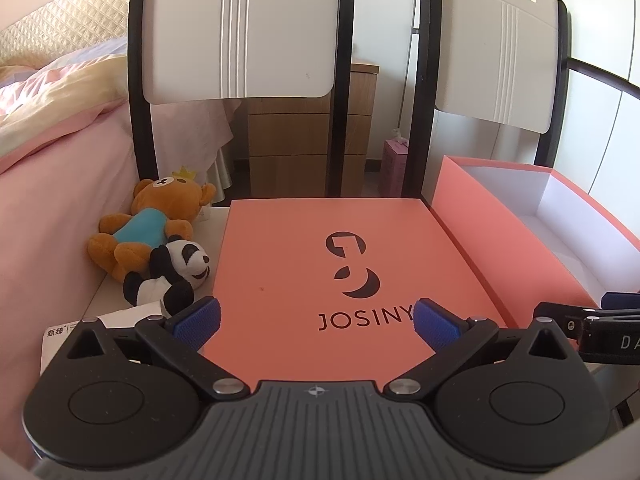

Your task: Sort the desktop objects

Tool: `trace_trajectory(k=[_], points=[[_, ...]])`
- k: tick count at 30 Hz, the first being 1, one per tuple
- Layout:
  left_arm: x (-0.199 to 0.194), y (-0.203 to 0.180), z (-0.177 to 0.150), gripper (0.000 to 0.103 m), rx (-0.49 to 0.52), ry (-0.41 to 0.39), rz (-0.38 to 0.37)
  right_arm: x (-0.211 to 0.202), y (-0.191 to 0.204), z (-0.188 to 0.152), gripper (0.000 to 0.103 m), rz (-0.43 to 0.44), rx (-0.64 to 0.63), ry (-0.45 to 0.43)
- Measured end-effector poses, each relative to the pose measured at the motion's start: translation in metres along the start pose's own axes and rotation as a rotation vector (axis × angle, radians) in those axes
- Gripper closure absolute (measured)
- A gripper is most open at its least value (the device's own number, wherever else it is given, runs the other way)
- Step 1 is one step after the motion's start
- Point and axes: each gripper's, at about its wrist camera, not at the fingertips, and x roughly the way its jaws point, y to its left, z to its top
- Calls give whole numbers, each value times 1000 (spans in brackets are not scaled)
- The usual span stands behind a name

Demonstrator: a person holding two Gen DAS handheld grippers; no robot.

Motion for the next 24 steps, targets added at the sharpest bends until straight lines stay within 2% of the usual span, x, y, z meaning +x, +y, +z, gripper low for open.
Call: trace_trajectory(k=[11,21,24], points=[[1,-2,4,0,-5,5,14,0,-2,0,0,-3,0,-10],[-3,-15,2,0,21,-36,65,-5,-4,-1,0,-17,-10,-17],[-2,-17,1,0,20,-30,50,-5,-4,-1,0,-22,-16,-17]])
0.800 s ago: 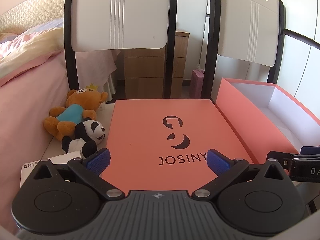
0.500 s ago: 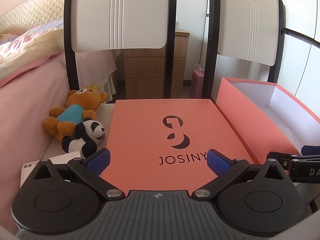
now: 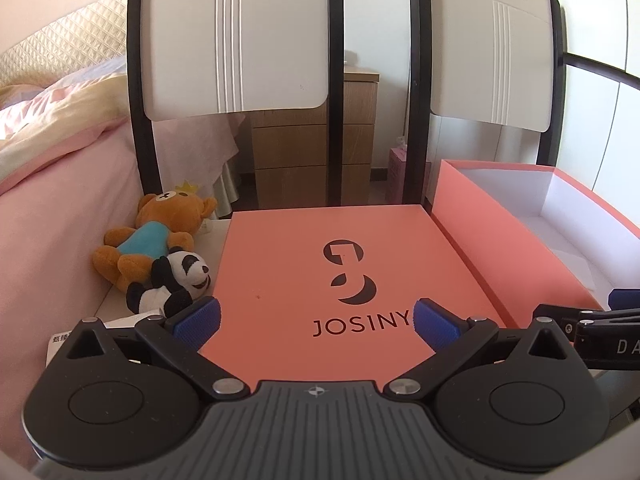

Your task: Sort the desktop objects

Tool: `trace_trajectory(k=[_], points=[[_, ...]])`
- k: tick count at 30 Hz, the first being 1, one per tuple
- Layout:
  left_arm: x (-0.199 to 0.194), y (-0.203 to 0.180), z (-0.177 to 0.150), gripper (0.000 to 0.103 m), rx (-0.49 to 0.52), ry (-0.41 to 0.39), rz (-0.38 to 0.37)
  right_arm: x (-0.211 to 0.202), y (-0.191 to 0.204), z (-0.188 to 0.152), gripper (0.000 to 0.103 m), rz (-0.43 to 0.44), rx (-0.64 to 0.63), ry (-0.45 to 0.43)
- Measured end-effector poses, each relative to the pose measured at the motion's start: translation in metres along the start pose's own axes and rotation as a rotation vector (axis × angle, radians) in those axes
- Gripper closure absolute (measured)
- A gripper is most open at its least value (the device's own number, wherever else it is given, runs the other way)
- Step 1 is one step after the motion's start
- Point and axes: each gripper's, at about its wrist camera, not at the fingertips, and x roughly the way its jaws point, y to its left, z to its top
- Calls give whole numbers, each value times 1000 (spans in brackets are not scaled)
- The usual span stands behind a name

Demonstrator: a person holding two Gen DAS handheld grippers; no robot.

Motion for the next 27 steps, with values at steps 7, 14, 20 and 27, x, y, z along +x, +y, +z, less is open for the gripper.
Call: trace_trajectory(k=[7,14,20,27], points=[[1,-1,-2,0,-6,7,-12,0,1,0,0,-11,-8,0],[-2,-4,-7,0,-6,10,-11,0,3,1,0,-14,-8,-1],[-3,-5,-8,0,-3,8,-16,1,3,2,0,-22,-12,-3],[-3,-4,-9,0,-7,13,-15,1,4,2,0,-20,-20,-3]])
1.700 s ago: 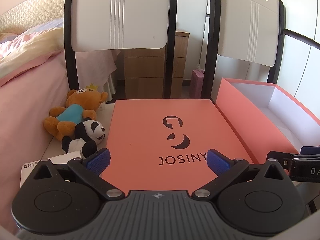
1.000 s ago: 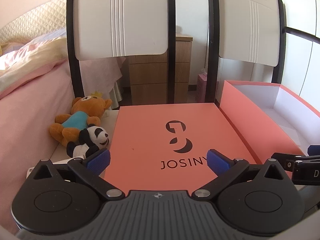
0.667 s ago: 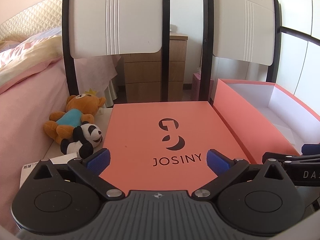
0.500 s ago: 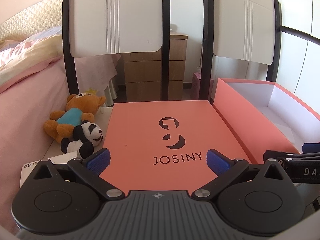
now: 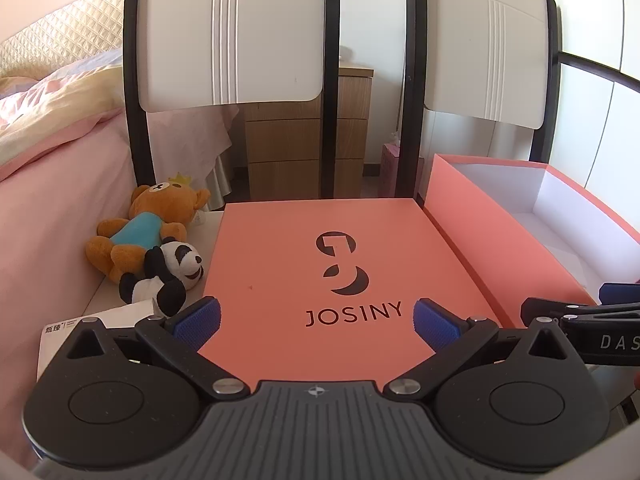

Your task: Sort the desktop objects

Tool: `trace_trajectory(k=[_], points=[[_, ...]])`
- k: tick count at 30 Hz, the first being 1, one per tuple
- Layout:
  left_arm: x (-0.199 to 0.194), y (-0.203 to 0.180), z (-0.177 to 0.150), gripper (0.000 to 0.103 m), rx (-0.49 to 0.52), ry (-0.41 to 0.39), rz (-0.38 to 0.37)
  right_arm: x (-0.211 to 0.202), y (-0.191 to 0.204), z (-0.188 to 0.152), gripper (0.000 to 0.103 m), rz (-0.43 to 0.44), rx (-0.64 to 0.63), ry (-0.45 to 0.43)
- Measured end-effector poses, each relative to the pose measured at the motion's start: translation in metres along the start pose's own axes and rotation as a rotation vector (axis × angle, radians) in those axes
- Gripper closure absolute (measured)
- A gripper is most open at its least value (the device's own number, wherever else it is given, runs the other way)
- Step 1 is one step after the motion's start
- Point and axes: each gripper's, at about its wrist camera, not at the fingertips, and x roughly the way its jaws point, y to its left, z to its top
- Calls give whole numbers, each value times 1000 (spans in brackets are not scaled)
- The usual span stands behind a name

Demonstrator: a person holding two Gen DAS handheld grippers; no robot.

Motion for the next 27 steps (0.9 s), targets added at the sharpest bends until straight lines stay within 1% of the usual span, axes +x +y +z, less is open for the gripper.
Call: trace_trajectory(k=[8,13,19,22,27], points=[[0,1,-1,0,3,4,-1,0,1,0,0,8,-2,-2],[-1,3,-4,0,25,-6,2,0,1,0,0,16,-2,-4],[3,14,-6,0,37,4,14,-3,1,0,0,20,-5,-17],[1,25,-2,0,21,-16,-6,-5,3,0,0,17,-17,-30],[-6,42,15,0,29,-93,-54,-10,1,1,0,48,3,-39]])
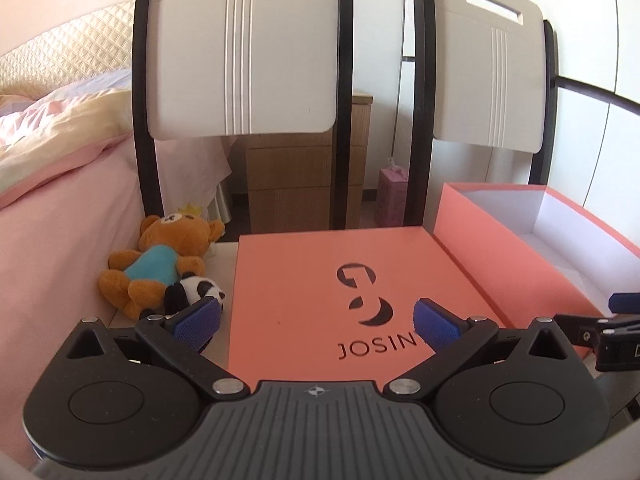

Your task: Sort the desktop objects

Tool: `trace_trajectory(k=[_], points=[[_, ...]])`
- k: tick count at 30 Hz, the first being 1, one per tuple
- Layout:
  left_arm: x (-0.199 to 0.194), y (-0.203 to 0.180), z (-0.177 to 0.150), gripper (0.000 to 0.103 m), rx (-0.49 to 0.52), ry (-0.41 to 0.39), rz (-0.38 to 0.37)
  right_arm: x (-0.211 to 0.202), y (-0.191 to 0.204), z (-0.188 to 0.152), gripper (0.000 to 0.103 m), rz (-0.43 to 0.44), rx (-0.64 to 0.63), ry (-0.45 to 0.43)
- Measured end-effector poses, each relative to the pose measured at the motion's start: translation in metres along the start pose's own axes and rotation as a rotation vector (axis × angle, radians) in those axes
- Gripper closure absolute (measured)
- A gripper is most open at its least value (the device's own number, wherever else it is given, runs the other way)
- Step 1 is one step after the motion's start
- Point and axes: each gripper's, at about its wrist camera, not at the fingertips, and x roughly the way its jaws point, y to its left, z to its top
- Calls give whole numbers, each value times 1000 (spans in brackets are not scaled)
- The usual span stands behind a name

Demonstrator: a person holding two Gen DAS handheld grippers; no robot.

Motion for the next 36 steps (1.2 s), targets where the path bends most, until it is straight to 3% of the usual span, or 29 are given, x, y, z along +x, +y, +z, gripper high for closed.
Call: trace_trajectory(k=[10,17,23,28,33,36], points=[[1,18,27,0,123,-19,-98,-15,-14,-3,0,48,39,-28],[-26,23,42,0,366,-57,-81,-20,-22,-4,0,68,62,-41],[-22,64,25,0,497,-89,-181,-17,-17,-4,0,44,48,-65],[-3,89,15,0,595,48,-307,-10,-7,-1,0,41,33,-83],[19,106,7,0,706,216,-344,2,-1,0,0,30,6,-47],[36,114,-4,0,713,312,-354,5,-2,1,0,38,13,-44]])
